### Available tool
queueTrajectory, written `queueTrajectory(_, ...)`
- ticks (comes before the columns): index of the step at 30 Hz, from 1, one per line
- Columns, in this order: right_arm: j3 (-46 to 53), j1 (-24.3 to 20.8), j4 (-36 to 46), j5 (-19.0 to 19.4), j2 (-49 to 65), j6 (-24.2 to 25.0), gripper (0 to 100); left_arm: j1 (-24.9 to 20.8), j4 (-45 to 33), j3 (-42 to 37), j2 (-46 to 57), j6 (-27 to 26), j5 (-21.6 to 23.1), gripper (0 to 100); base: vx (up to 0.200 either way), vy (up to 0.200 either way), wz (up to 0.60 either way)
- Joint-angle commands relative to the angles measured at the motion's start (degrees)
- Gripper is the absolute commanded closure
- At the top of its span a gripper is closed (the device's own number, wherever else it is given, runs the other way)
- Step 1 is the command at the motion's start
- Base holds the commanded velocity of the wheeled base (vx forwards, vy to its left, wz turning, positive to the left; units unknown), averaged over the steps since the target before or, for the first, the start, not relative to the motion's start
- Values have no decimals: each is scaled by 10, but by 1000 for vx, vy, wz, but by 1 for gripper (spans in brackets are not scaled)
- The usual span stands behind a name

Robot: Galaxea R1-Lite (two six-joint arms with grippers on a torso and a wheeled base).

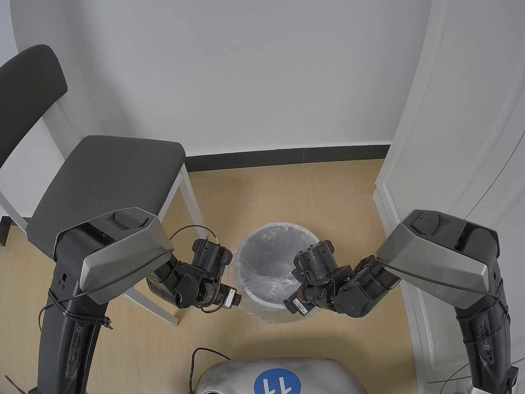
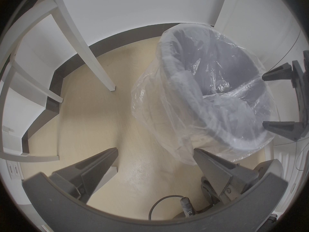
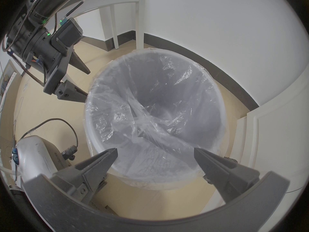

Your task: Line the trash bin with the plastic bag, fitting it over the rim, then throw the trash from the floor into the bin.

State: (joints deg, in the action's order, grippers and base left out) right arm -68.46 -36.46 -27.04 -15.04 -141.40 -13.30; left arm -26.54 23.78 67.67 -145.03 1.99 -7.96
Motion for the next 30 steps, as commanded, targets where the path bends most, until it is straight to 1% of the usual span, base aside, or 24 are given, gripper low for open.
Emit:
queueTrajectory(1,-3,3,-13,0,-14,-1,0,0,0,-1,1,0,1,0,0,0,0)
queueTrajectory(4,-1,4,-19,0,-20,0,0,0,0,-1,1,0,0,0,0,0,0)
queueTrajectory(10,26,1,-56,0,5,0,0,0,0,0,0,0,1,0,0,0,0)
queueTrajectory(25,67,0,-58,-2,34,2,0,0,0,0,0,0,1,0,0,0,0)
queueTrajectory(28,76,-1,-67,-2,33,2,0,0,0,0,0,0,1,0,0,0,0)
queueTrajectory(30,86,-1,-98,-2,23,-2,0,0,0,0,0,0,1,0,0,0,0)
